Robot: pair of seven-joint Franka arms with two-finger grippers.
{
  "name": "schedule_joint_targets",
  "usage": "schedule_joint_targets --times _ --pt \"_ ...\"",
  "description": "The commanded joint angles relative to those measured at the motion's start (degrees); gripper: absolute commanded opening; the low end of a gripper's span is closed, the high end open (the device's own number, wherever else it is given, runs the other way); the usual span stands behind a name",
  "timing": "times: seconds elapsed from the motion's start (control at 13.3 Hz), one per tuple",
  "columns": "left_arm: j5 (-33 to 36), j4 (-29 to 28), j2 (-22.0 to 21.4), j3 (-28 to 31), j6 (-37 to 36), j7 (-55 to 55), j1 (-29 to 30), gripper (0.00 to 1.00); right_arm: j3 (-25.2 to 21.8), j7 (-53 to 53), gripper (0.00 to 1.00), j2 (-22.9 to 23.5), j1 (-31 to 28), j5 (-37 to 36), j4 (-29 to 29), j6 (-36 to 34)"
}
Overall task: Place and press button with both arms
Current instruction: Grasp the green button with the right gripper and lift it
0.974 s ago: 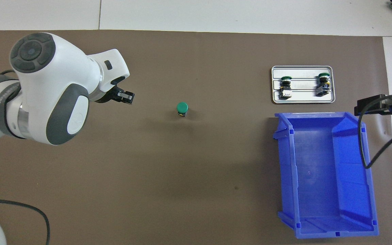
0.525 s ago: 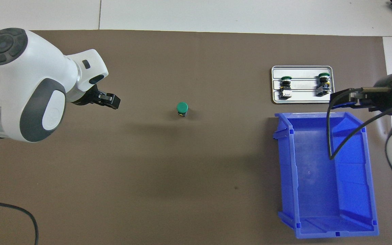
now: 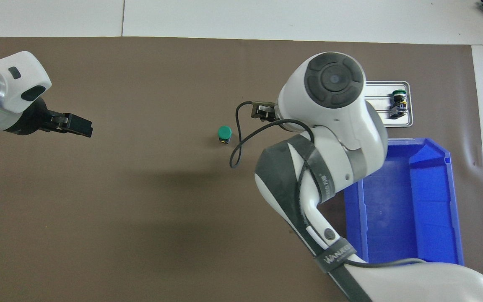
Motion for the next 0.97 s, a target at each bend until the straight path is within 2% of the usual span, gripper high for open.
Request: schedule_joint_targets --times 0.0,0.15,0.22,0.45,0.67,0.9 --pt "3.6 7.2 1.4 -0.3 -6.9 0.8 0.5 1.00 -0.3 6.2 1.00 8.6 2.7 -0.2 8.1 1.9" --pt "3.7 9.0 1.5 -0.2 -8.2 0.7 0.6 1.00 -0.3 6.3 1.00 9.9 2.9 -0.8 7.7 4.2" --pt "3.6 8.2 0.6 -0.2 -7.8 0.8 0.6 1.00 -0.2 6.3 1.00 10.5 3.0 -1.0 7.6 5.9" --pt "3.6 0.0 -3.8 -0.3 -5.0 0.4 0.9 1.00 -0.2 6.2 1.00 10.1 3.3 -1.4 3.3 10.2" --pt "3.6 -1.1 -4.4 -0.3 -4.7 0.1 1.0 1.00 -0.2 6.2 1.00 10.1 3.3 -1.4 2.2 10.9" --pt "3.6 -2.4 -5.0 -0.3 -3.8 0.6 1.4 1.00 -0.2 6.0 1.00 9.0 3.6 -1.4 -1.7 12.7"
